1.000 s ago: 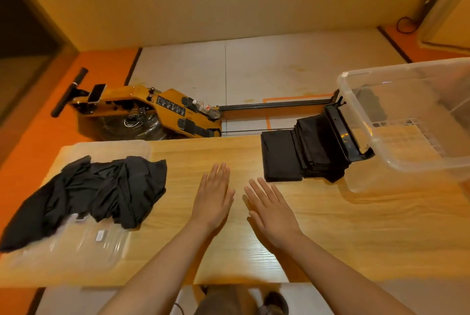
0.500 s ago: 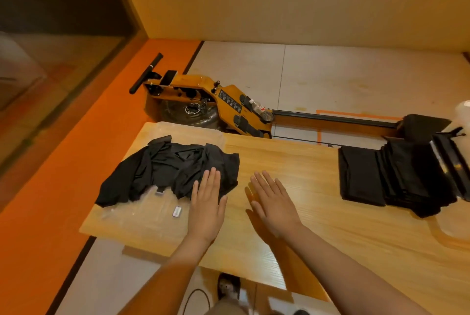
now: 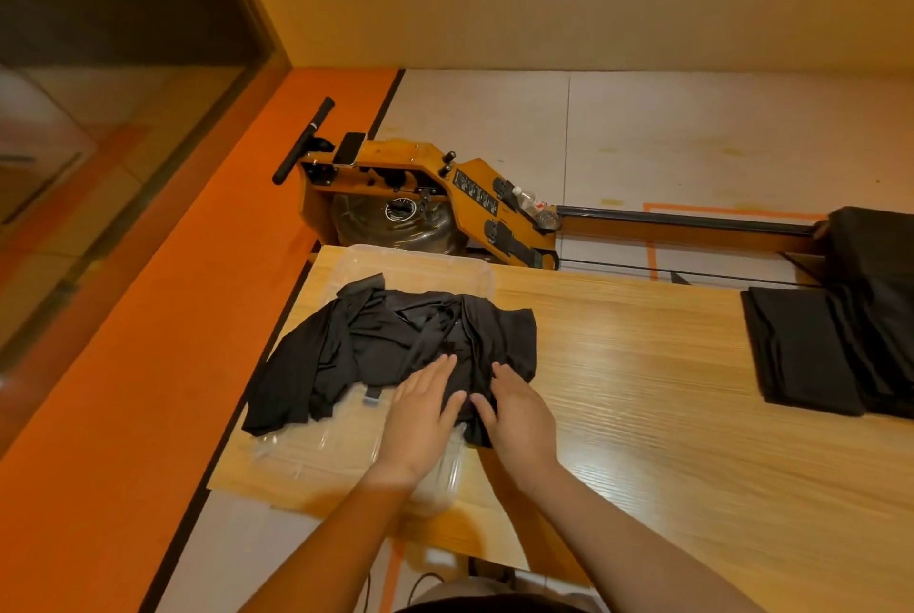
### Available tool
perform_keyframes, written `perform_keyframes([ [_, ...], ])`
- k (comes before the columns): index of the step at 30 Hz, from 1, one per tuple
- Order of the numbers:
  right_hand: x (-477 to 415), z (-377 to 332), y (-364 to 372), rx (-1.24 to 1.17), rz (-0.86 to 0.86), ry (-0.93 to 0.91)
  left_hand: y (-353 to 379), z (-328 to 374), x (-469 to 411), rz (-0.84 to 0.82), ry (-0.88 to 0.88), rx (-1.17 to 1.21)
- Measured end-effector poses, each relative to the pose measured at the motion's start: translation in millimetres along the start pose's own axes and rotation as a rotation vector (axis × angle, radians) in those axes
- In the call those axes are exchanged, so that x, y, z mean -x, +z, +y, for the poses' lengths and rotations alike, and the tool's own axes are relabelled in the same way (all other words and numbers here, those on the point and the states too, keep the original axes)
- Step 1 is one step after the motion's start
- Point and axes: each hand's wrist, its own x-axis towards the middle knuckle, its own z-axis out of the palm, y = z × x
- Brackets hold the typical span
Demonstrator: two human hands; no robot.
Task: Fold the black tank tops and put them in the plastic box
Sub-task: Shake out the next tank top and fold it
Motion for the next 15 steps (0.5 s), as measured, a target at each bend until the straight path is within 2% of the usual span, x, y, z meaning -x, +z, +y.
perform_keyframes([
  [4,-0.3,1.3,-5.9,-0.222,0.158,0.035,-12.8,5.3,-14.8,0.068,0.057,0.069],
  [6,-1.1,0.8,-18.7,-0.380,0.180,0.020,-26.9,12.6,-29.5,0.085,0.132,0.083],
  [8,-1.1,-1.1,-41.0,-0.576,0.106,0.039,-43.0,24.6,-46.8,0.020,0.217,0.130],
  [11,0.3,-0.7,-79.8,-0.783,-0.014,0.018,-59.4,49.9,-68.2,-0.179,0.338,0.167],
  [13,3.8,4.6,-103.5,-0.863,-0.043,0.018,-63.2,67.2,-76.0,-0.293,0.390,0.138],
  [15,10.1,11.6,-129.1,-0.908,-0.012,0.050,-67.8,84.2,-80.2,-0.324,0.401,0.108],
])
